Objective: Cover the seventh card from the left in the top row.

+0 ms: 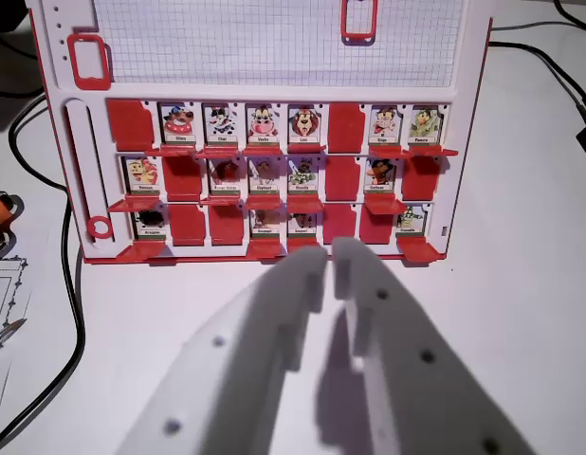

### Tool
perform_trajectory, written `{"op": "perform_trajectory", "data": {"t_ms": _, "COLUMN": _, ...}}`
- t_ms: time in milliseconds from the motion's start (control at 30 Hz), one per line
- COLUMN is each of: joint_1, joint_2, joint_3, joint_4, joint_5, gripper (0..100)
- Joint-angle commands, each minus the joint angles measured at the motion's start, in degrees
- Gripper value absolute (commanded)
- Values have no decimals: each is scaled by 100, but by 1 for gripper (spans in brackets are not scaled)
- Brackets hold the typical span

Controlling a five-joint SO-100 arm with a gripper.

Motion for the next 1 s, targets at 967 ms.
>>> {"op": "perform_trajectory", "data": {"t_ms": 967, "joint_1": 1222, "joint_2": -3059, "joint_3": -1046, "joint_4": -1626, "joint_5": 0, "gripper": 0}}
